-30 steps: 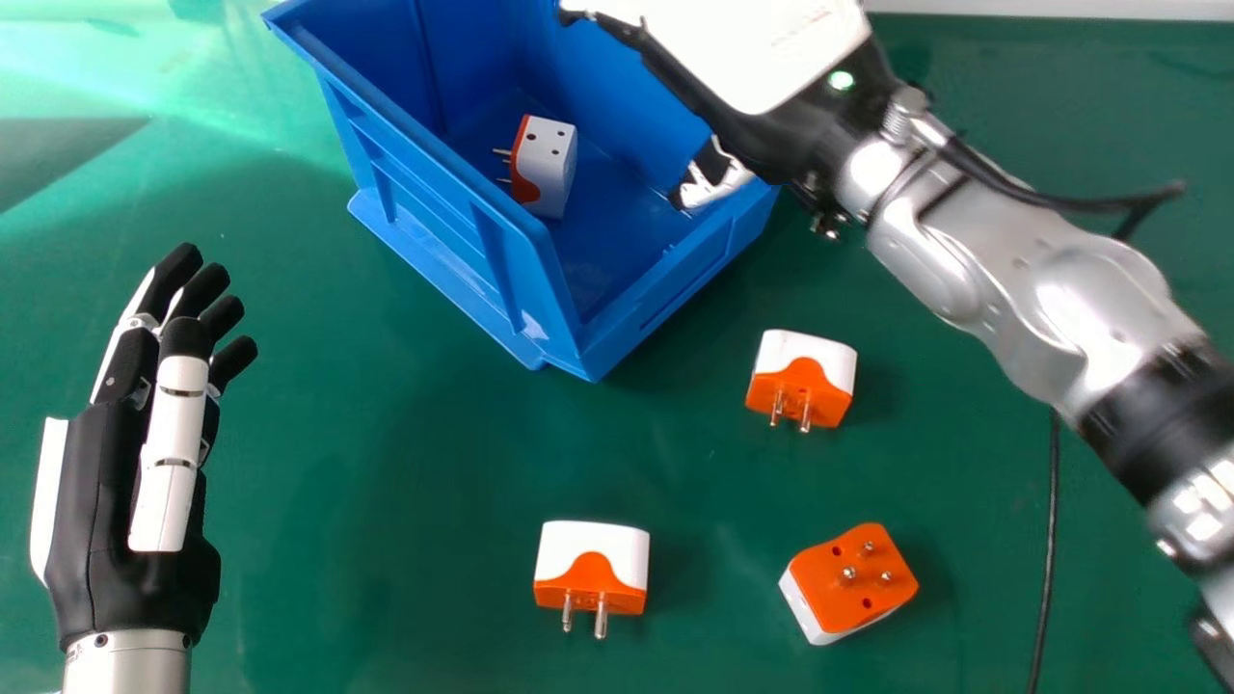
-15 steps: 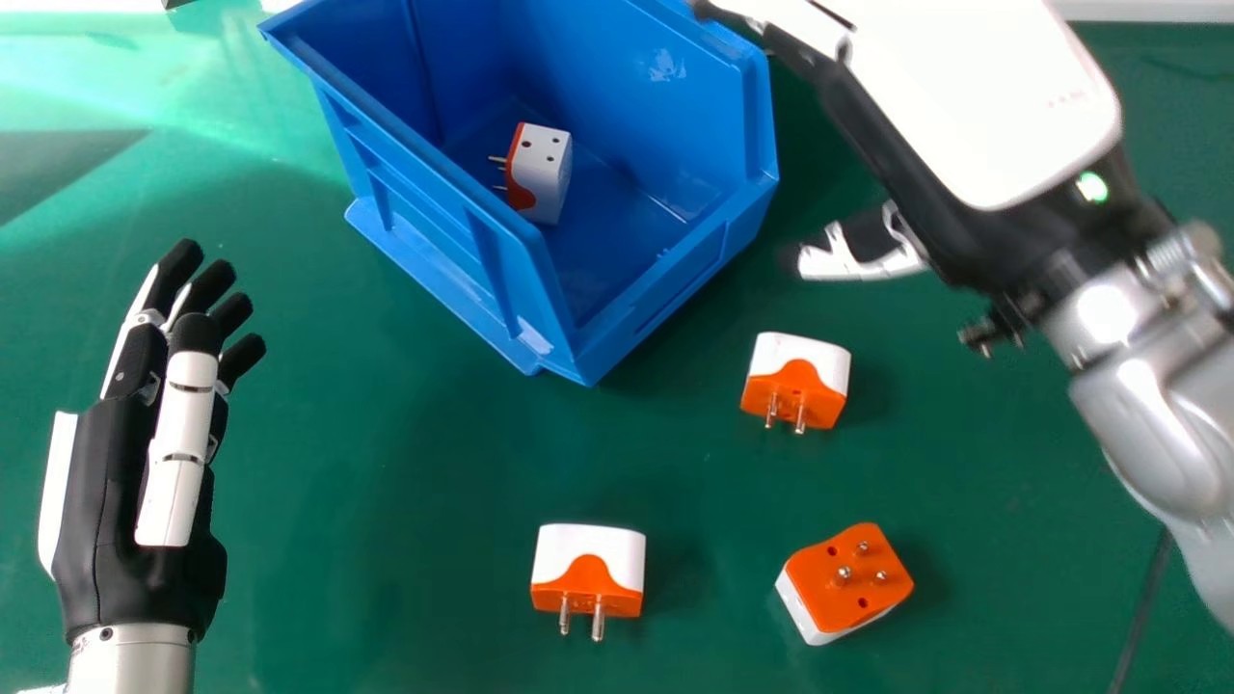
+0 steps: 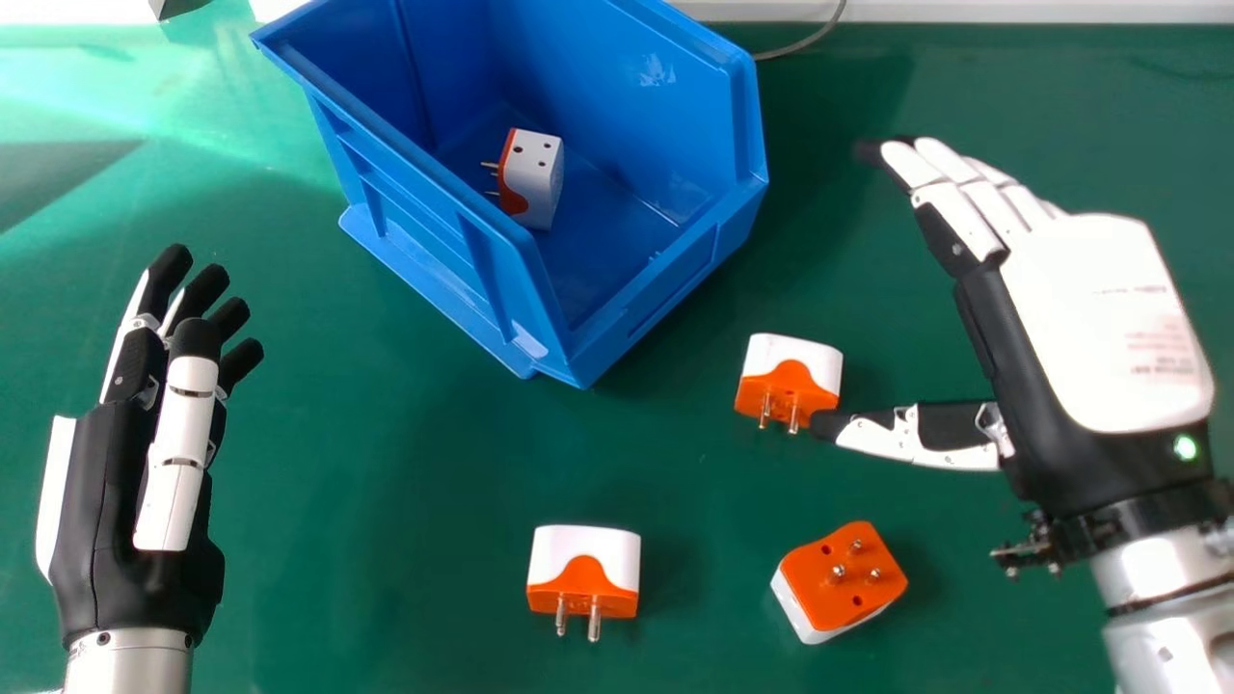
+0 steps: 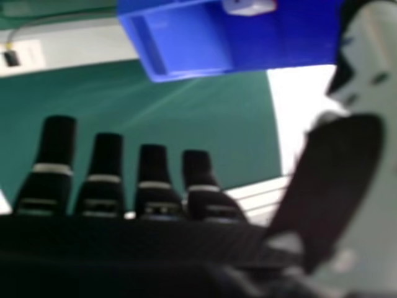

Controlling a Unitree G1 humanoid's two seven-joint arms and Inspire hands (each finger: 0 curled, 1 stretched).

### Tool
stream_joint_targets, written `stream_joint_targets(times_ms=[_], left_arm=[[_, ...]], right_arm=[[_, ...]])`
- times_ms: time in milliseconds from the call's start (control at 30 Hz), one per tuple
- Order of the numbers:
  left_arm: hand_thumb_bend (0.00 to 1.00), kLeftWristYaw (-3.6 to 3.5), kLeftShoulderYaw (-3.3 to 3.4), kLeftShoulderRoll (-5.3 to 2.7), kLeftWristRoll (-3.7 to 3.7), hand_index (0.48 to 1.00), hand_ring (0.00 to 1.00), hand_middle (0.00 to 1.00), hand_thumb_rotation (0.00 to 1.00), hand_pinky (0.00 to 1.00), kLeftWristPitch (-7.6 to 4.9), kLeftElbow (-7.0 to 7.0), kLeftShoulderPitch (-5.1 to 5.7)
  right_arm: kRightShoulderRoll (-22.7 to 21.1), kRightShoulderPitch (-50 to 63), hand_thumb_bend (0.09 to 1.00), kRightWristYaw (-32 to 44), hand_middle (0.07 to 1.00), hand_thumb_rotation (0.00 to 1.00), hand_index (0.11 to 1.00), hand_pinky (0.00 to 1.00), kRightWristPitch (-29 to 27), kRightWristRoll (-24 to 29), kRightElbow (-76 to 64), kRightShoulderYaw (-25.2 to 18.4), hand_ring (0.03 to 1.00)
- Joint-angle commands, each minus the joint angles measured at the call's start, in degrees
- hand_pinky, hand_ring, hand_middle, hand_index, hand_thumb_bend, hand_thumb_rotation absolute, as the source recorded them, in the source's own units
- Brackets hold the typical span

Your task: Pick all objects and put in blue box

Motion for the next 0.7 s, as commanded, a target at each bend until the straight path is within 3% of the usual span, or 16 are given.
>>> stream_joint_targets(times_ms=[0,100,200,467,667], left_arm=[[0.52,0.07,0.28,0.57,0.14,0.935,0.91,0.93,0.73,0.89,-0.12,-1.25,0.26],[0.52,0.42,0.31,0.46,0.12,0.937,0.91,0.93,0.73,0.89,0.14,-1.26,-0.07],[0.52,0.20,0.32,0.55,-0.15,0.933,0.91,0.92,0.72,0.89,0.20,-0.78,-0.66],[0.53,0.07,0.28,0.99,0.45,0.940,0.91,0.93,0.73,0.89,0.03,0.65,-2.42],[0.52,-0.62,0.15,1.13,0.13,0.941,0.91,0.93,0.74,0.89,-0.12,1.49,-3.68]], right_arm=[[1.39,0.31,0.711,-0.69,0.889,0.31,0.877,0.73,1.35,-1.92,-0.55,0.65,0.854],[2.93,-0.48,0.726,-0.17,0.896,0.33,0.885,0.74,3.74,-4.35,0.68,1.89,0.861],[4.24,-2.33,0.740,-0.71,0.905,0.36,0.895,0.75,5.71,-6.29,2.93,3.06,0.871],[7.41,-9.26,0.770,1.43,0.883,0.39,0.865,0.75,13.54,-11.17,8.85,6.51,0.856],[7.70,-15.85,0.781,2.95,0.837,0.36,0.817,0.70,17.26,-11.72,16.33,8.84,0.812]])
